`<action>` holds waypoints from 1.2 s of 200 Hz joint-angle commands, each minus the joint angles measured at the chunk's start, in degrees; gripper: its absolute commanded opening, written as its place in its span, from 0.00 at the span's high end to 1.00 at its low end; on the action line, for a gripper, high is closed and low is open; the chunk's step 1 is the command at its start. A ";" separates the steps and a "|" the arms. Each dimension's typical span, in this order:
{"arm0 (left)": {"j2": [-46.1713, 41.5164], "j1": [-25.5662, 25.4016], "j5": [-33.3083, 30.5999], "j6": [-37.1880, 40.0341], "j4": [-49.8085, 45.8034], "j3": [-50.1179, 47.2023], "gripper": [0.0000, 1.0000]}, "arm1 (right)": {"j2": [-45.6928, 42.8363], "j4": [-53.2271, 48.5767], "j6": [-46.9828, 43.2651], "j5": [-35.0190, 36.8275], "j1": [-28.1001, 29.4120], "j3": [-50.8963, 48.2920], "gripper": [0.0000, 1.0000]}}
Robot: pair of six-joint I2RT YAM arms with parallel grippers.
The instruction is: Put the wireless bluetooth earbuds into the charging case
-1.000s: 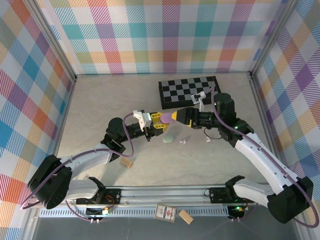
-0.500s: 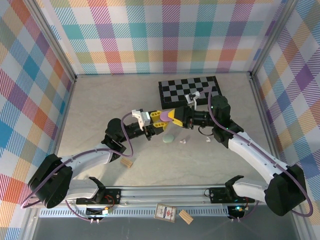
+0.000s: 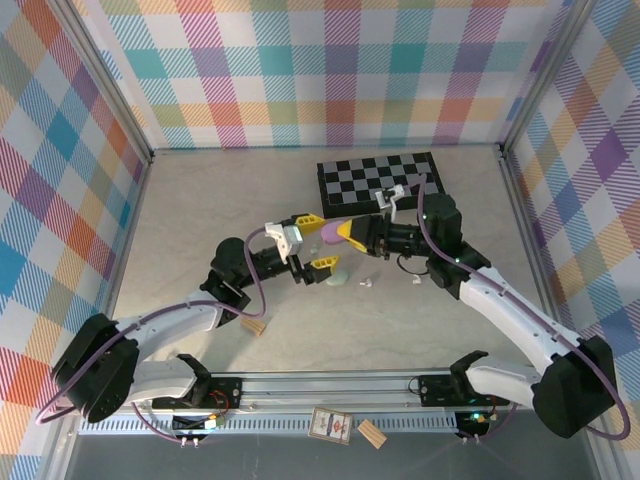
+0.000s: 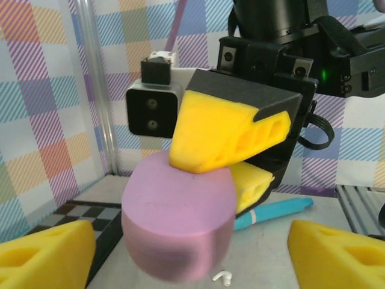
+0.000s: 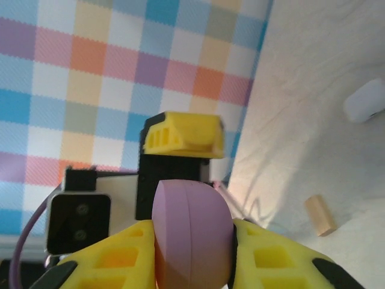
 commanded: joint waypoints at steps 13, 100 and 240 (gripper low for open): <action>-6.13 -0.32 -4.74 3.92 -9.93 -3.20 0.04 | -0.31 -14.08 -11.93 11.86 -4.01 0.33 0.82; -5.68 -0.41 -14.01 5.52 -30.50 -3.91 0.00 | 18.12 -14.54 -21.48 18.77 -12.00 1.19 0.82; 17.70 -0.31 -12.71 26.26 -55.02 17.12 0.11 | 39.01 -14.57 -21.85 18.95 -14.17 10.60 0.52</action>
